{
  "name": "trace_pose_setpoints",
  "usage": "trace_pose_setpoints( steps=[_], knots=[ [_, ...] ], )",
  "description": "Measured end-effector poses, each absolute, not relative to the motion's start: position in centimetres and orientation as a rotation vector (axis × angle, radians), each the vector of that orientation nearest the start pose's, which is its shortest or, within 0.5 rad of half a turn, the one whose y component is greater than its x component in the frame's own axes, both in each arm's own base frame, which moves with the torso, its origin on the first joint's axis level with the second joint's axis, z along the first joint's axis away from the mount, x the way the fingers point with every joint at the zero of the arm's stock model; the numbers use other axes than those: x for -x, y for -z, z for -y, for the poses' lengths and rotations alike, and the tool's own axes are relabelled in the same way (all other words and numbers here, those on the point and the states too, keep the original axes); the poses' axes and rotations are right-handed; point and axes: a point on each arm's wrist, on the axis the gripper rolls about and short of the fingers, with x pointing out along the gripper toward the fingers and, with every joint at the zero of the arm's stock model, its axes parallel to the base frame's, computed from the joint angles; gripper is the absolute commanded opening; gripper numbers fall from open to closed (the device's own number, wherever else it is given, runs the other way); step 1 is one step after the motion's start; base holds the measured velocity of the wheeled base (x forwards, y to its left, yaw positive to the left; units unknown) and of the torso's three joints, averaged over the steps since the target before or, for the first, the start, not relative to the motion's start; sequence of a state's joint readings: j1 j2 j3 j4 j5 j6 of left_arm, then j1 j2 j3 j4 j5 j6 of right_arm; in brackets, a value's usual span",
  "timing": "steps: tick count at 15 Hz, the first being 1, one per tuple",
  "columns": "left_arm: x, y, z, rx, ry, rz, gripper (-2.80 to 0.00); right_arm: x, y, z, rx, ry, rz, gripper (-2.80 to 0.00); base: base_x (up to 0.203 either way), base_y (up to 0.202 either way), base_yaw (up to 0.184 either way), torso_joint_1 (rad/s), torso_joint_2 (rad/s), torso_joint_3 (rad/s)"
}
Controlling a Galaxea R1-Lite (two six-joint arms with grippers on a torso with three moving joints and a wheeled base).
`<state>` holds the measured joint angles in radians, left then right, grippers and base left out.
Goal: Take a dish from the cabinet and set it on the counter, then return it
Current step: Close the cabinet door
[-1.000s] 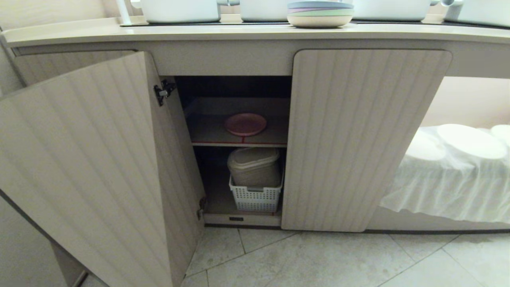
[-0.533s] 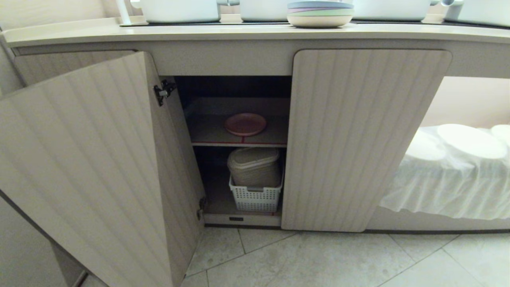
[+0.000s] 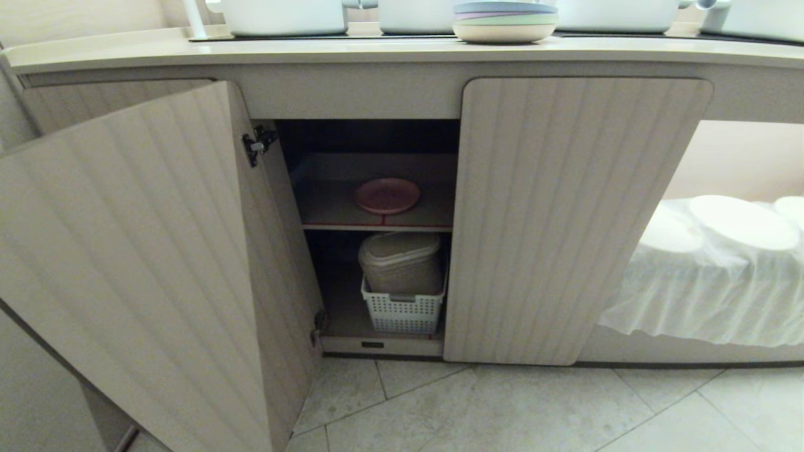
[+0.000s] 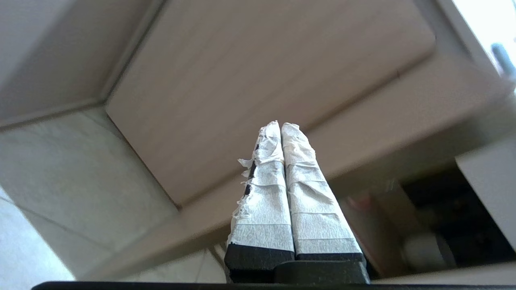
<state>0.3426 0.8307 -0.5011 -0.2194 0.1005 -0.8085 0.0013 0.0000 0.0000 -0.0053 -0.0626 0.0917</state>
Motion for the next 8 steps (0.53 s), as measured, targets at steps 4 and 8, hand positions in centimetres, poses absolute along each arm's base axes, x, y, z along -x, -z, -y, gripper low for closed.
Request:
trace_pose_setpoints(
  steps=[4, 8],
  knots=[
    [-8.2, -21.6, -3.0, 0.814, -0.391, 0.058, -2.8, 2.3, -7.6, 0.1, -0.092, 0.061, 0.008, -2.8, 0.0, 0.0, 0.0, 0.0, 0.0, 0.0],
    [-9.3, -21.0, -3.4, 0.806, -0.371, 0.094, -2.8, 2.3, -7.6, 0.1, -0.092, 0.061, 0.008, -2.8, 0.0, 0.0, 0.0, 0.0, 0.0, 0.0]
  ],
)
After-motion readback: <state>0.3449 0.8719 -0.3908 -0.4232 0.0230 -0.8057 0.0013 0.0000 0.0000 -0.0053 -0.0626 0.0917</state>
